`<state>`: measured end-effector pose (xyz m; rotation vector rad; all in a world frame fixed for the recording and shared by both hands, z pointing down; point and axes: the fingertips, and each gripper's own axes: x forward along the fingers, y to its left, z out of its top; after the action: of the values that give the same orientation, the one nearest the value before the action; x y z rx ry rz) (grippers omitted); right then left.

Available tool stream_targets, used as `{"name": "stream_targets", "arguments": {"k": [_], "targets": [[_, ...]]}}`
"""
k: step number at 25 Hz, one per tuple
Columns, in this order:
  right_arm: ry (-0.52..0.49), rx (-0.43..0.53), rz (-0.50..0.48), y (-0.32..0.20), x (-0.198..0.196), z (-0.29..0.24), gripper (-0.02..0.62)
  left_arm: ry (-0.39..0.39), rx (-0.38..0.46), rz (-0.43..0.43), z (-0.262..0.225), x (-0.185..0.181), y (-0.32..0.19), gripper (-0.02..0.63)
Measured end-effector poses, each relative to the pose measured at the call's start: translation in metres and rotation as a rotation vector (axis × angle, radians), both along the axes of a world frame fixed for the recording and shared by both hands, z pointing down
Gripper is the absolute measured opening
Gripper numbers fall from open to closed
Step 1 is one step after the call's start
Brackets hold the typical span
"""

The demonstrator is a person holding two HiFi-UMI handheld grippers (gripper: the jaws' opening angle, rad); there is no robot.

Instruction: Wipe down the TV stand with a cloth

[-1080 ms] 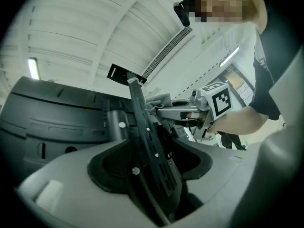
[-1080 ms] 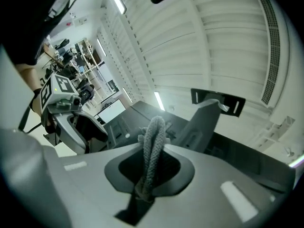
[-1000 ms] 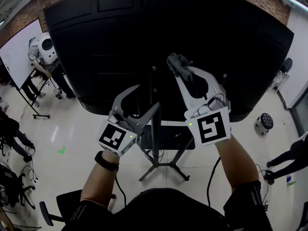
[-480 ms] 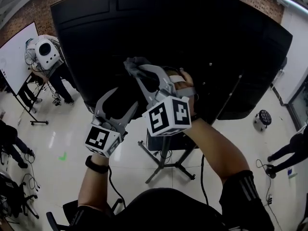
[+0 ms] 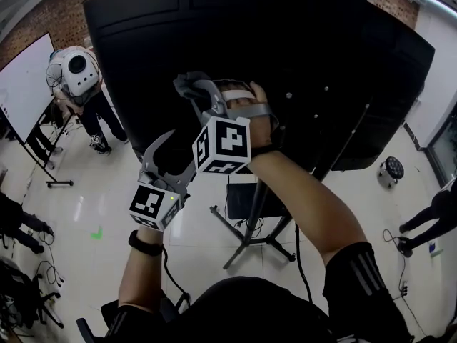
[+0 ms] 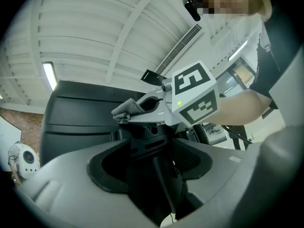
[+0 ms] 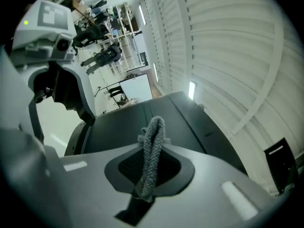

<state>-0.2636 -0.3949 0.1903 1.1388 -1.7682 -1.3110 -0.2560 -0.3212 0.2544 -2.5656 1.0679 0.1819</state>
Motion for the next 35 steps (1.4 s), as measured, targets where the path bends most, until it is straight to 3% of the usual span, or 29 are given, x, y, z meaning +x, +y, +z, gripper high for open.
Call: {"name": "stream_targets", "arguments": {"k": [8, 16, 24, 27, 33, 35], "targets": [[0.084, -0.004, 0.128, -0.014, 0.036, 0.010, 0.025, 0.010, 0.005, 0.041, -0.001, 0.012, 0.000, 0.295], [0.247, 0.007, 0.349, -0.008, 0.086, 0.007, 0.024, 0.010, 0.008, 0.119, -0.004, 0.035, 0.003, 0.295], [0.318, -0.021, 0.438, -0.004, 0.117, 0.007, 0.023, 0.004, -0.002, 0.174, 0.000, 0.057, 0.005, 0.296], [0.300, -0.002, 0.398, 0.005, 0.110, 0.004, 0.025, 0.008, -0.002, 0.166, 0.003, 0.053, 0.002, 0.296], [0.063, -0.069, 0.110, 0.040, 0.040, 0.016, 0.025, 0.028, -0.002, 0.114, 0.006, 0.017, 0.001, 0.296], [0.073, -0.054, 0.075, 0.035, 0.030, 0.025, 0.025, 0.026, -0.010, 0.089, 0.008, 0.016, -0.004, 0.296]]}}
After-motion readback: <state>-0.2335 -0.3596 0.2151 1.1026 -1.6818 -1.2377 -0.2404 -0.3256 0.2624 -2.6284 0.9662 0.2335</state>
